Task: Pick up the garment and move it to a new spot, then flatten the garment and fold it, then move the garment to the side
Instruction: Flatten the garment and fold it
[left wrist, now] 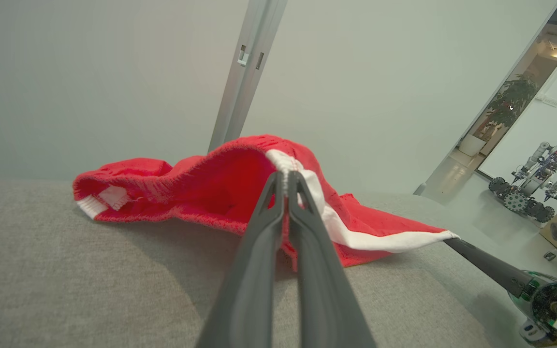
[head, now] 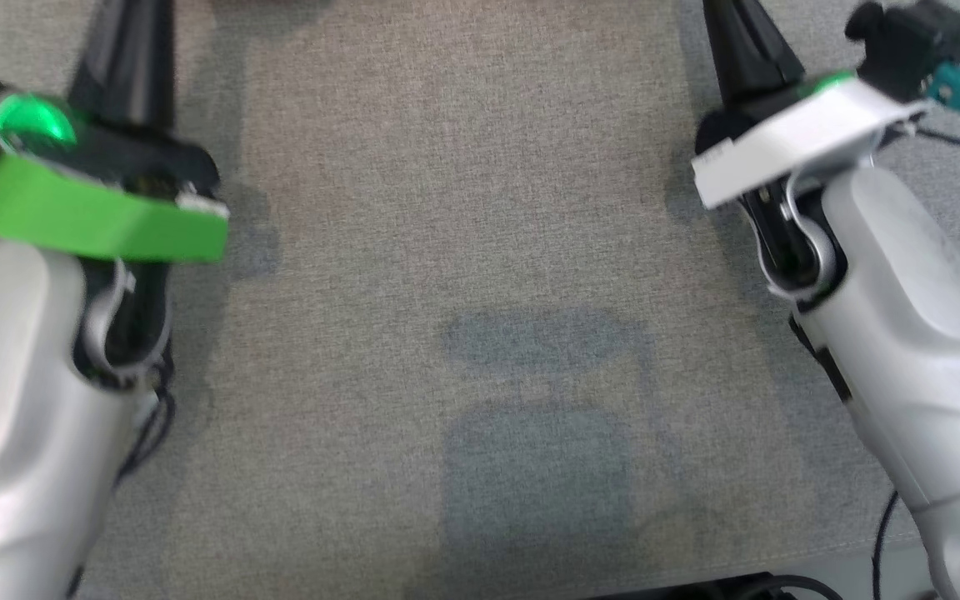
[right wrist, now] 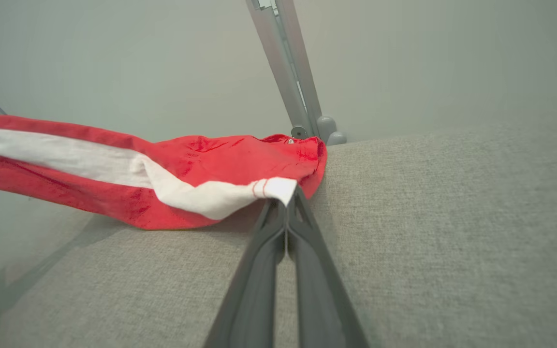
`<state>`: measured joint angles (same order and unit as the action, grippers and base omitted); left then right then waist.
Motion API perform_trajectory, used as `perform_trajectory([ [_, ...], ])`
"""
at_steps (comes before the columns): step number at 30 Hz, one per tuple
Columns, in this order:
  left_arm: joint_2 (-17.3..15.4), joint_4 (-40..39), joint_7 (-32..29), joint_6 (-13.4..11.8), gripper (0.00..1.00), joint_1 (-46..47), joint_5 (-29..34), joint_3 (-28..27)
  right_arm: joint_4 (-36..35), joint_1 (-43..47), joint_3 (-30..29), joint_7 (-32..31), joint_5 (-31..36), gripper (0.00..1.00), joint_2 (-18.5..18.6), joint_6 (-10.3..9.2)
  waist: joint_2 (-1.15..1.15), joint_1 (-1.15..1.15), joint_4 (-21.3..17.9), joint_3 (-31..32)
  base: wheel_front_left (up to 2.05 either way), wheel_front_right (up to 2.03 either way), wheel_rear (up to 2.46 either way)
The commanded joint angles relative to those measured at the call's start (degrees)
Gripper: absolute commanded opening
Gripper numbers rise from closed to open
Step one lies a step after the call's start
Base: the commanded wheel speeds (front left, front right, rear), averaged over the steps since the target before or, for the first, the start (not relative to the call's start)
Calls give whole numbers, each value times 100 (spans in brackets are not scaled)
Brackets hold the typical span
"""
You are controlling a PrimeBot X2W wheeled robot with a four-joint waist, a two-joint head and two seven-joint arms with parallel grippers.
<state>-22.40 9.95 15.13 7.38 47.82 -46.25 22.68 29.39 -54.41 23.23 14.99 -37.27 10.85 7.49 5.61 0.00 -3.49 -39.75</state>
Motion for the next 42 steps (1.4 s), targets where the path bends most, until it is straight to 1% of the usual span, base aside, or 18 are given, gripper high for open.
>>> perform_trajectory([
  [1, -26, -216, 0, 19, 0, -513, 90, 92, -251, 483, 26, 22, -114, 0, 199, 0, -2, 0, 153, 426, 0, 0, 0],
  [5, 38, -551, 1, 19, 0, -1614, 266, 234, -820, 1579, -48, 14, -360, 0, 626, 0, -2, 0, 230, 1063, 0, 0, 0],
  [8, 232, -582, 0, 19, 0, -2464, 167, 330, -1162, 2425, -108, -79, -470, 0, 863, 0, -2, 0, 251, 1508, 0, 0, 0],
  [9, 274, -603, 0, 20, 0, -2975, 265, 446, -1388, 2969, -163, -134, -496, 0, 983, 0, -2, 0, 248, 1793, 0, 0, 0],
  [12, 420, -554, 1, 20, 0, -3837, 346, 414, -1727, 3795, -200, -287, -496, 0, 1166, 0, -2, 0, 192, 2197, 0, 0, 0],
  [15, 488, -466, 1, 19, 0, -4606, 480, 336, -1990, 4649, -408, -408, -500, 0, 1304, -1, -2, 0, 178, 2523, 0, 0, 0],
  [17, 613, -422, 1, 17, 0, -5054, 538, 247, -2138, 5180, -563, -485, -497, 0, 1357, 0, -2, 0, 178, 2693, 0, 0, 0],
  [18, 602, -389, 2, -1, 0, -5248, 659, 217, -2206, 5436, -664, -514, -478, 0, 1391, 0, -2, 0, 173, 2757, 0, 0, 0],
  [20, 738, -369, 1, -43, 0, -5637, 592, 140, -2370, 5945, -844, -601, -476, 0, 1430, -3, -2, 0, 176, 2843, 0, 0, 0],
  [22, 758, -400, 2, -98, 0, -5902, 647, 88, -2577, 6410, -1037, -703, -547, 0, 1434, -4, -2, 0, 193, 2872, 0, 0, 0],
  [25, 821, -540, -44, -126, 0, -6207, 492, 127, -3039, 6856, -1329, -857, -612, 0, 1455, -4, -2, 0, 214, 2798, 0, 0, 0],
  [28, 827, -810, -155, -175, 0, -6208, 390, 94, -3494, 6744, -1588, -1012, -618, 0, 1394, -4, -2, 0, 212, 2545, 0, 0, 0],
  [30, 866, -982, -282, -223, 0, -6033, 272, 42, -3688, 6404, -1677, -1150, -478, 0, 1387, -4, -2, 0, 254, 2335, 0, 0, 0],
  [33, 954, -1239, -500, -318, 0, -5606, 119, -52, -3795, 5644, -1714, -1431, -446, 0, 1242, -4, -2, 0, 398, 1938, 0, 0, 0],
  [34, 954, -1239, -500, -318, 0, -5606, 119, -52, -3795, 5644, -1714, -1431, -446, 0, 1242, -4, -2, 0, 398, 1938, 0, 0, 0],
  [36, 1053, -1315, -618, -445, 0, -5164, 97, -138, -3668, 5000, -1720, -1659, -411, 0, 1213, -4, -2, 0, 561, 1647, 0, 0, 0],
  [38, 1168, -1283, -806, -563, 0, -4660, 184, -104, -3418, 4324, -1711, -1821, -332, 0, 1196, -3, -2, 0, 762, 1408, 0, 0, 0],
  [42, 1461, -1025, -1113, -839, 0, -3701, 177, -127, -2694, 3070, -1495, -2133, -146, 0, 1164, 0, -2, 0, 1127, 1093, 0, 0, 0],
])
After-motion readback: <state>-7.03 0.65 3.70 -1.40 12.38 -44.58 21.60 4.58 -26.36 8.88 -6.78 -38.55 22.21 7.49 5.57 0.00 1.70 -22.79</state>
